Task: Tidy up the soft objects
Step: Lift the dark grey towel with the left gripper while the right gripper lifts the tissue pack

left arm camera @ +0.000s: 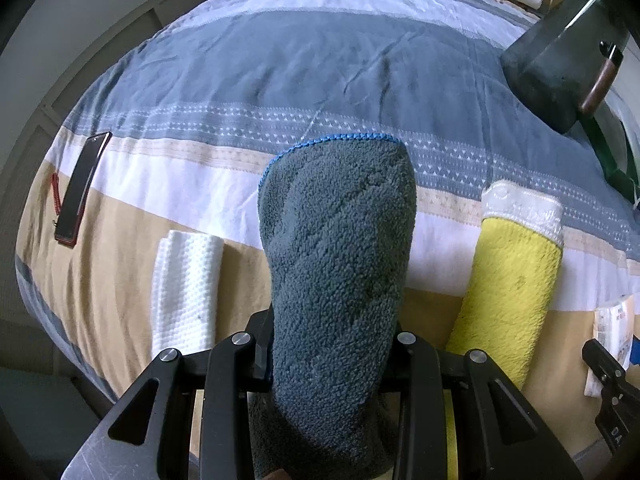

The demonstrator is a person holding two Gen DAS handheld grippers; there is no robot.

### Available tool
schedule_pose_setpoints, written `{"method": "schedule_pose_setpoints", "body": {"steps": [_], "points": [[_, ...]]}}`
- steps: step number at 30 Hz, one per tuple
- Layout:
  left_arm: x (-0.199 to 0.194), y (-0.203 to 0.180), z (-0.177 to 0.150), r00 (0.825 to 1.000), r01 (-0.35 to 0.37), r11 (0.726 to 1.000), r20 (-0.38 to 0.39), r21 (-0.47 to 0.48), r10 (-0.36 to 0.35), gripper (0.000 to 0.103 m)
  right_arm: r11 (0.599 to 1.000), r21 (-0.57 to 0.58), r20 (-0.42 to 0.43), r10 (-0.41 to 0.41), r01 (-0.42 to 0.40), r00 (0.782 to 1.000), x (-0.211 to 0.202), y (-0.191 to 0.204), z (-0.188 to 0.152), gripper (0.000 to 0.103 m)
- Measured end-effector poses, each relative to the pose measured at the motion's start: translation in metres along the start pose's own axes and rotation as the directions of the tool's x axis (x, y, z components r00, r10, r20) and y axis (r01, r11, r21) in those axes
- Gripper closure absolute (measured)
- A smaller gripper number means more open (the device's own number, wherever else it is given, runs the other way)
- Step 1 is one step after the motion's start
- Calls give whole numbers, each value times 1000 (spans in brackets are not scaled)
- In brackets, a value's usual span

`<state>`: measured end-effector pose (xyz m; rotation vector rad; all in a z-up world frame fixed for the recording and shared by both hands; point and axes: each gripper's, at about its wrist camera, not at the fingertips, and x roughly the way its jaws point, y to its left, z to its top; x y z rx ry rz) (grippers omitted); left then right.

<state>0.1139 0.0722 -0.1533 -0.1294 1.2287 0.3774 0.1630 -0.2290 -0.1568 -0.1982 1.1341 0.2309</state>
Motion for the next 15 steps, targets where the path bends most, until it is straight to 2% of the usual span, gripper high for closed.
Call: {"method": "schedule_pose_setpoints", "body": {"steps": [6,15], "points": [[-10,-9,3,1000,-5,1000,-2,0,5,74,1000,4,19,8,-8,1000,-8,-1,4,57],[-32,-15,10,999,-20,1000,38,11,20,74,1000,9,29,17,-18,999,-21,-10,6,57]]}}
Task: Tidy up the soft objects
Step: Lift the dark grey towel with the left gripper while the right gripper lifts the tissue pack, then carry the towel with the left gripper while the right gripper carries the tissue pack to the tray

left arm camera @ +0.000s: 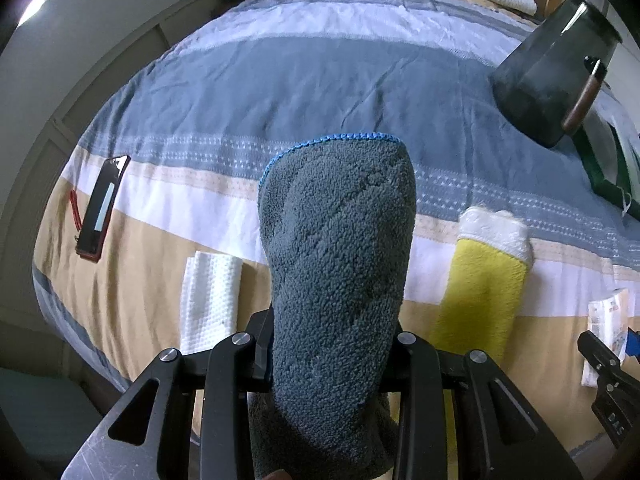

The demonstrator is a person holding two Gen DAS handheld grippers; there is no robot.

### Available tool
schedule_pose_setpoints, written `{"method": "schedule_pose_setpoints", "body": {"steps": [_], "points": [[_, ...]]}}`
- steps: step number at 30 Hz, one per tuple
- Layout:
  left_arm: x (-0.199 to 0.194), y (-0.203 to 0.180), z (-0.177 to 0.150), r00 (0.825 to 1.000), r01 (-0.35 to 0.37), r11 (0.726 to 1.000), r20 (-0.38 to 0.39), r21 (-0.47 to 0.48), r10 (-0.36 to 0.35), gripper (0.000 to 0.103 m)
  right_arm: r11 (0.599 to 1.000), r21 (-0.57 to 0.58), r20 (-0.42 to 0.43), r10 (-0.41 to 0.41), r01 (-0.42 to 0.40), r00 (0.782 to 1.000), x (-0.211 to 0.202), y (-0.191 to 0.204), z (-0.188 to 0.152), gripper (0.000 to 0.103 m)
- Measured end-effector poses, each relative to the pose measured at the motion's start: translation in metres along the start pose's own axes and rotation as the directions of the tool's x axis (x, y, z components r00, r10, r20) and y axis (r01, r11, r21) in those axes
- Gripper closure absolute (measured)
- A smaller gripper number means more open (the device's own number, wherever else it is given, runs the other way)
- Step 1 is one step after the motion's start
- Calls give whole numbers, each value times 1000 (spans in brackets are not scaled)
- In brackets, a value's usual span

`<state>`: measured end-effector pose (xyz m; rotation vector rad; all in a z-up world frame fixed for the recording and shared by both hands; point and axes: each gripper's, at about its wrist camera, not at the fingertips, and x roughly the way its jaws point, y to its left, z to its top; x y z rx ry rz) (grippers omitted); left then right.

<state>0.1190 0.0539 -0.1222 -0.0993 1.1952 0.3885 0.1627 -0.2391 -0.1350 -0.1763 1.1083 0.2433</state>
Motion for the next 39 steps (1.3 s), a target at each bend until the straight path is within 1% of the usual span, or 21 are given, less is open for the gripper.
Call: {"method": "schedule_pose_setpoints", "body": {"steps": [9,19,22,26,30,39], "points": [[-26,-26,8,999,40,998,11,43,-41,74,1000,22,8,-17,17,1000,-20,-21,1,57],[-45,-82,8,994,106,984,12,141,-109,74,996,67,13,-57,56,998,-44,-54,-6,57],[-49,-104,5,991,135,974,-3,181,-137,74,994,88,10,-72,71,997,-48,-66,-11,57],[-58,-138,2,985,165,953,3,255,-171,74,988,115,-2,-99,98,995,-52,-84,-17,57],[-63,-171,0,978,203,927,-14,315,-210,74,978,160,-17,-131,132,991,-59,-109,-26,57],[-66,-235,-5,960,274,878,-67,393,-270,74,951,232,-34,-204,206,978,-76,-162,-39,57]]}}
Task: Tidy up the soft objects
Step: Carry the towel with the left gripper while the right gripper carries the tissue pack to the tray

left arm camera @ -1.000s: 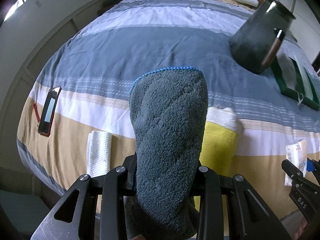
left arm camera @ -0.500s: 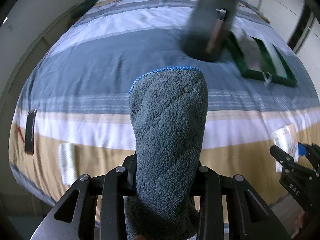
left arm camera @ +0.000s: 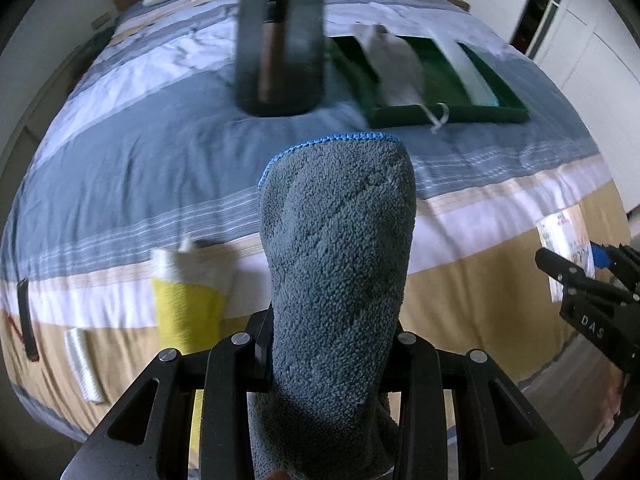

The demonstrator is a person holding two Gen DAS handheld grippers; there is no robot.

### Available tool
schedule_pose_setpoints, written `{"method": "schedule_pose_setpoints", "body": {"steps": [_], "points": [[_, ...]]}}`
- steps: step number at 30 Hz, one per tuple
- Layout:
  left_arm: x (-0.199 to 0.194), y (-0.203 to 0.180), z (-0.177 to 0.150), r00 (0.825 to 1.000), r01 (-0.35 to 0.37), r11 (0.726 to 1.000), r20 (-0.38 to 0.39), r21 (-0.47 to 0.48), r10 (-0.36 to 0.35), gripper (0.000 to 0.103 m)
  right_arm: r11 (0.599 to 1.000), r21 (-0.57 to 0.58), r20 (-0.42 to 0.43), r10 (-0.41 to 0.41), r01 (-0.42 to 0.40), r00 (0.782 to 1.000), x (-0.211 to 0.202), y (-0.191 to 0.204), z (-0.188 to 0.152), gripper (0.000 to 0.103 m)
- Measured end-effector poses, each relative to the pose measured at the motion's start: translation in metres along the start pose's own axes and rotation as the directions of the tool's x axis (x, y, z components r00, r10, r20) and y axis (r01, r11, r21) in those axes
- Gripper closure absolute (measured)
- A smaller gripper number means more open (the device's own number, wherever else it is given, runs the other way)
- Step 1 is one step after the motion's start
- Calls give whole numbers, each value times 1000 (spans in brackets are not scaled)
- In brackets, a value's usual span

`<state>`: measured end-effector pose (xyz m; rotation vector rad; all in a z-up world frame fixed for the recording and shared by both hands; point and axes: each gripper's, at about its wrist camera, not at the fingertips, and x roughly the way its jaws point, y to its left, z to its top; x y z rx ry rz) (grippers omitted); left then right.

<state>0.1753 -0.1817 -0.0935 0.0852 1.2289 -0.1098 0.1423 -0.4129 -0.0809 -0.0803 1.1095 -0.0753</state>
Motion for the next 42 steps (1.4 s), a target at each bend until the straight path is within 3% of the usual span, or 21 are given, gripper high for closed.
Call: {"method": "schedule_pose_setpoints", "body": {"steps": [10,18,27,42], "points": [[4,-42,26,998,56,997,19,49,-57,74,998,52,36,-33,32,999,-2,-35,13,57],[-1,-66,67,991,102,993,83,66,-107,74,998,54,101,-49,44,994,-4,-50,42,57],[-6,-73,107,979,118,992,160,51,-125,74,996,56,165,-72,63,984,1,-62,76,57],[7,-79,140,977,111,994,183,17,-112,74,995,56,221,-96,85,971,16,-67,114,57]]}}
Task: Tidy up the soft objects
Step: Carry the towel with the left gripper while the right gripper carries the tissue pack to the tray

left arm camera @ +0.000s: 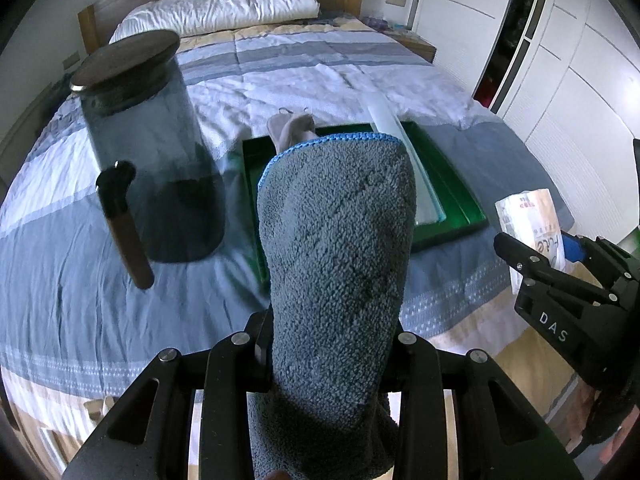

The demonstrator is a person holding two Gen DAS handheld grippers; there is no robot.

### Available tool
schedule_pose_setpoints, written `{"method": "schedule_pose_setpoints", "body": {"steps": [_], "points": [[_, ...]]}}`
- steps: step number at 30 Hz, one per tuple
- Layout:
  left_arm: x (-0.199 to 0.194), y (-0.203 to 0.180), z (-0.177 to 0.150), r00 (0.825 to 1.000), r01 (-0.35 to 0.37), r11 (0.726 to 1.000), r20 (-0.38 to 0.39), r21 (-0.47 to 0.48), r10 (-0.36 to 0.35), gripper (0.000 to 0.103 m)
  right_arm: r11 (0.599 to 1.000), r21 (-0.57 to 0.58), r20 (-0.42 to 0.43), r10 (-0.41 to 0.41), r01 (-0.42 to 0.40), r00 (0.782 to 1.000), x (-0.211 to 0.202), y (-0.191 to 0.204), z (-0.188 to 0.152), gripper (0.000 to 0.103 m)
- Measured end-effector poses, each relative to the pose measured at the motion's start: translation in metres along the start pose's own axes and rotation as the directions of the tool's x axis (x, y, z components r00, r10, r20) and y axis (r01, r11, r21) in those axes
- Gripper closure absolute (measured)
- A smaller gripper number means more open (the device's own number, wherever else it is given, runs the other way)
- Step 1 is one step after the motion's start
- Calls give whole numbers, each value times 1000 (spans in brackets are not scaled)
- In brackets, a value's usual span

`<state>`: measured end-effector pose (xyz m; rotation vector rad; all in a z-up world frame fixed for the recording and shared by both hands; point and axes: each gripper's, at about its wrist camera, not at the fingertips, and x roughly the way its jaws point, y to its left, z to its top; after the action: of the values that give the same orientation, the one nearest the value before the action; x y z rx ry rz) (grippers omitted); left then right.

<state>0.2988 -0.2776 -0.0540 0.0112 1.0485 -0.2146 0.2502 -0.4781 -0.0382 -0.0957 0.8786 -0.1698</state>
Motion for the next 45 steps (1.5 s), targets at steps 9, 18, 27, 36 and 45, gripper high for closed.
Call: {"method": "schedule_pose_setpoints", "body": {"steps": [9,18,27,36,45], "points": [[9,-6,28,999,-15,1000,40,-9,15,74,1000,-2,55,-8,8,998,9,0,22,56],[24,-7,60,997,-20,998,75,-60,25,74,1000,1,122,-15,15,992,21,-1,46,56],[43,-3,87,992,-61,993,100,-104,71,74,1000,20,154,-21,19,988,46,-2,69,56],[61,1,104,988,-100,988,104,-114,112,73,999,30,158,-21,16,987,70,-4,84,56],[75,-3,109,988,-102,987,102,-122,115,73,1000,5,166,-13,12,986,90,-2,93,56]]}}
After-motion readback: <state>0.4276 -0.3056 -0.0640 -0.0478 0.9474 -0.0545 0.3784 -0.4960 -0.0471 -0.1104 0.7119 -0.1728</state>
